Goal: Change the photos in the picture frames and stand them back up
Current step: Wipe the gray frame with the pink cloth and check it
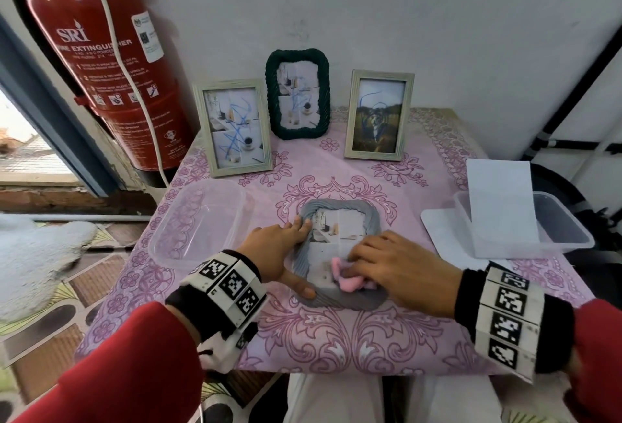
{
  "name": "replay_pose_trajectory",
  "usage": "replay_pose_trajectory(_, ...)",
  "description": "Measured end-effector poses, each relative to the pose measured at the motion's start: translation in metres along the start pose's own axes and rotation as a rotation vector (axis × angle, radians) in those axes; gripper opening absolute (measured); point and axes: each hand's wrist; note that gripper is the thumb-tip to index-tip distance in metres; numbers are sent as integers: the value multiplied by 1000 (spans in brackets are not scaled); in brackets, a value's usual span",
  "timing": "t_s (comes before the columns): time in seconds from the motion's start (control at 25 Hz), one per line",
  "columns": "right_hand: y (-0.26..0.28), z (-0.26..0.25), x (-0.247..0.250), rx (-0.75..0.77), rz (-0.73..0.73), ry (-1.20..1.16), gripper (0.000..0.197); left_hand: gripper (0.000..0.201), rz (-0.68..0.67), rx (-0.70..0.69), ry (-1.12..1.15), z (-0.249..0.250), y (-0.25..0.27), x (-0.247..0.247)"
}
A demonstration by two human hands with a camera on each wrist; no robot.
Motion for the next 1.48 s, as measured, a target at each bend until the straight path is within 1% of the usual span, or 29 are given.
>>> replay_pose_trajectory(0.08,-4,14,2,-81,0,54,37,122,5,-3,14,-2,0,-2)
replay_pose_trajectory(0.2,-22,31,3,-187,31,79,38,122,34,-1,27,-4,-1,-5)
replay_pose_trajectory(0.28,-40,38,0,-217,30,40,39,121,51,-11,28,-4,-1,-8)
replay_pose_trajectory(0.4,-64,41,1,-253,-26,-116,34,122,66,-11,50,-5,0,-10)
replay_pose_trajectory(0.48,-73,36,2,-223,-25,-222,32,122,73,-4,49,-5,0,-9)
replay_pose_trajectory(0.56,-73,27,2,-171,-17,-272,33,123,81,-2,35,-4,-1,-8)
replay_pose_trajectory(0.8,-47,-5,6,-65,-40,-286,33,124,72,14,5,-1,-1,-7)
replay_pose_trajectory(0.92,-24,-17,4,9,-26,-187,33,124,59,18,-13,-1,0,-6)
replay_pose_trajectory(1.0,-10,-13,5,1,-14,-94,30,123,51,14,-5,0,1,-5)
replay_pose_trajectory(1.12,-1,0,7,-22,-22,-43,30,123,55,10,25,-1,2,-6)
replay_pose_trajectory(1.28,-9,18,7,-99,-8,30,29,123,61,-4,47,-3,2,-7)
replay_pose_trajectory(1.48,-41,44,7,-223,-42,36,29,122,66,-12,63,-3,0,-9)
Point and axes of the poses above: each hand's wrist, its own y-axis away from the middle knuckle, its own x-axis out of the back of the hand, z = x × y, and after that the axes turned 3 degrees about -y, right-handed
